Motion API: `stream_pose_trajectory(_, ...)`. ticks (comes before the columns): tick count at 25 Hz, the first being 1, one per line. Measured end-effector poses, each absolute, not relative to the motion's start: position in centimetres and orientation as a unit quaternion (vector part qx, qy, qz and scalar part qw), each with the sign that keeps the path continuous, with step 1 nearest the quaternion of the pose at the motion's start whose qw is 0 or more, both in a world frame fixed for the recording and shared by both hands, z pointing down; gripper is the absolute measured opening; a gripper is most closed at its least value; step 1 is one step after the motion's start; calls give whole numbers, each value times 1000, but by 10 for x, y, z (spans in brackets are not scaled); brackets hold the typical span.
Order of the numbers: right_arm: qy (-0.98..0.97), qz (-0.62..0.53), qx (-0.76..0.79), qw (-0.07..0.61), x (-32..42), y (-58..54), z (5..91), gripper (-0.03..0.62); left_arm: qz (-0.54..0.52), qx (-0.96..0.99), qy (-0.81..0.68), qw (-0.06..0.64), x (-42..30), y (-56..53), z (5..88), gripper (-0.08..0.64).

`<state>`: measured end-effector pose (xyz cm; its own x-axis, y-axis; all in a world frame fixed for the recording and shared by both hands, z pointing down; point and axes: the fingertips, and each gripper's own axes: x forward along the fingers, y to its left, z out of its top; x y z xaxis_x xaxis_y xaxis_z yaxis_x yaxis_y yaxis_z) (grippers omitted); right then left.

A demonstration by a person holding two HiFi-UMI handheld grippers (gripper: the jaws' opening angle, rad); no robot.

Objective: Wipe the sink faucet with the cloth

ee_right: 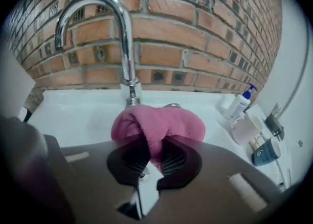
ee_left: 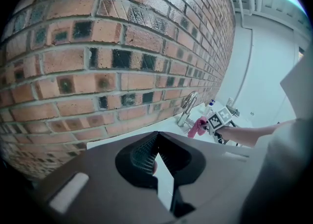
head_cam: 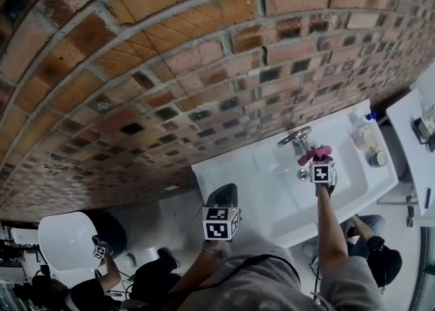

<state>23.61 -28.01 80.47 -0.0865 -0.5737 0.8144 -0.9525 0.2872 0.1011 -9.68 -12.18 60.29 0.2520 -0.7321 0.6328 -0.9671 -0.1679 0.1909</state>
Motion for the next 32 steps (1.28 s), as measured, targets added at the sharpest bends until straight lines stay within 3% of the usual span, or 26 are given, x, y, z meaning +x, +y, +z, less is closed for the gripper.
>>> stream_pose_trajectory(5,-784,193,446,387,159,-253,799,29,204,741,-571,289,-88,-124,603,14)
stream_pose_trajectory(10,-749,186,556,308,199,-315,736,28,206,739,-573,288,-94,-123,603,14)
stream_pose_trajectory(13,-743,193,534,354,209,-345,749,29,203,735,-578,292,-98,-119,604,14)
stream_pose_trajectory(17,-772,122,483,395,190,-363,734,28,200,737,-578,288,-101,-119,600,14)
stream_pose_trajectory(21,-824,118,484,269,186,-353,676,28,197,743,-574,283,-97,-117,597,14)
stream_pose_trajectory(25,-869,38,449,206,152,-335,592,28,194,753,-564,278,-86,-118,592,14)
stream_pose_trajectory(32,-845,-82,432,305,61,-306,580,28,179,775,-549,257,-66,-109,571,14)
